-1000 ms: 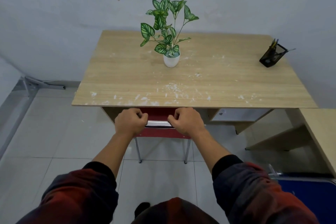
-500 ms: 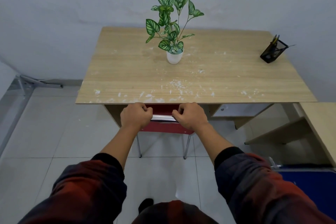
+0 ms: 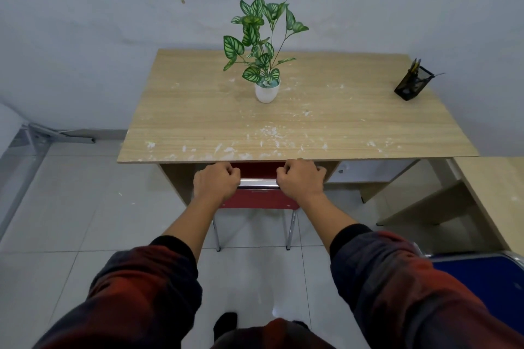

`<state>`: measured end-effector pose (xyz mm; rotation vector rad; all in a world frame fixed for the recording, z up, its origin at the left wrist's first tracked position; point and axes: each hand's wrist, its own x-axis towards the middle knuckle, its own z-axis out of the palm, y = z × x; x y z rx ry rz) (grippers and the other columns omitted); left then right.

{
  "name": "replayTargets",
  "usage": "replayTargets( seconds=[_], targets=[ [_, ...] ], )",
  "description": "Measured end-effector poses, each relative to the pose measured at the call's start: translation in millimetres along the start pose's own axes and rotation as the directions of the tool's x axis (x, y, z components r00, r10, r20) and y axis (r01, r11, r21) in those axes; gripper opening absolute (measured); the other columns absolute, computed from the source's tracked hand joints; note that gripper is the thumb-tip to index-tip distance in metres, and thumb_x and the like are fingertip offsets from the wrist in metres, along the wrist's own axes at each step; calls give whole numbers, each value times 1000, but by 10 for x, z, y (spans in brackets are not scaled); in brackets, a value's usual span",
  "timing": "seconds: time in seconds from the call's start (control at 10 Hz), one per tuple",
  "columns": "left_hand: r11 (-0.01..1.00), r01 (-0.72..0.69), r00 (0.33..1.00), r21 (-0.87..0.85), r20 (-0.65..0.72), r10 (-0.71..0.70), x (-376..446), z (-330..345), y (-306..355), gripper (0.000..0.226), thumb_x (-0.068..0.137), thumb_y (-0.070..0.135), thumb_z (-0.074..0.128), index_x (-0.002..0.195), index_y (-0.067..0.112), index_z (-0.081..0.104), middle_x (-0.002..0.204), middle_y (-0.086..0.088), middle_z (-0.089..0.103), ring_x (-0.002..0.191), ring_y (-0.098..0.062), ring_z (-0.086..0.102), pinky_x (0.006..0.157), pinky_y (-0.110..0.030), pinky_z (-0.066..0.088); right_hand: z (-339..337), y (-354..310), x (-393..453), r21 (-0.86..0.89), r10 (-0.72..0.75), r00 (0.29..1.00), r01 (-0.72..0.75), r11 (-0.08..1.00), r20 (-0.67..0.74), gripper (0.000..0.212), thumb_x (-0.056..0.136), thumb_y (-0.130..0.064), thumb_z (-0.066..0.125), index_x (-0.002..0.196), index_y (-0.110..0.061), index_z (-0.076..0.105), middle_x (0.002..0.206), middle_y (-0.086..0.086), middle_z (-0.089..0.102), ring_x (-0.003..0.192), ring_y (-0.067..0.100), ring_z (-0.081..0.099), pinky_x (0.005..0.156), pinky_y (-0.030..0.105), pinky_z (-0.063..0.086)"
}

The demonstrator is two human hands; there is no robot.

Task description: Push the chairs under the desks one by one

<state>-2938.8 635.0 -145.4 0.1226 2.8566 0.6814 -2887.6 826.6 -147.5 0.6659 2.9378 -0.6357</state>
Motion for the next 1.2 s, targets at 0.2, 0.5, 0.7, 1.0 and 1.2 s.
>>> replayTargets(
  seconds=[0.2,0.5,0.7,1.0,1.2],
  targets=[
    [997,-35,999,67,29,34,-170,74,-56,35,94,37,38,66,22,53,60,4,56,62,-19,55,74,-37,43,28,72,-172,8,117,990,-118,993,75,41,90,-42,40,79,-16,69,92,5,66,109,33,50,103,57,29],
    [990,32,974,135,-228,-1,-367,250,-40,46,102,49,33,105,19,68,119,-6,59,115,-31,47,101,-49,26,-14,254,-376,131,53,994,-65,989,93,55,95,-67,38,112,-20,62,127,11,49,121,32,42,102,52,37],
    [996,-22,989,83,-142,34,-566,348,-86,45,100,51,37,118,19,62,142,-7,46,134,-30,32,111,-48,21,-115,284,-517,110,75,973,-101,989,218,59,96,-66,35,130,-22,54,140,12,43,132,33,37,105,54,35],
    [997,-60,932,-43,355,71,-533,-226,104,48,94,46,57,134,21,51,139,-6,50,123,-28,51,105,-48,39,-611,-90,-557,75,-1,885,-38,997,465,57,96,-47,58,133,-5,56,139,17,54,124,33,54,105,46,45],
    [943,-261,955,-206,88,284,-483,-982,547,38,94,36,62,126,16,59,139,-8,54,120,-26,54,87,-30,40,-1288,-428,-540,415,-207,948,91,905,243,45,92,-41,67,127,-13,63,130,8,61,117,25,57,96,38,47]
  ],
)
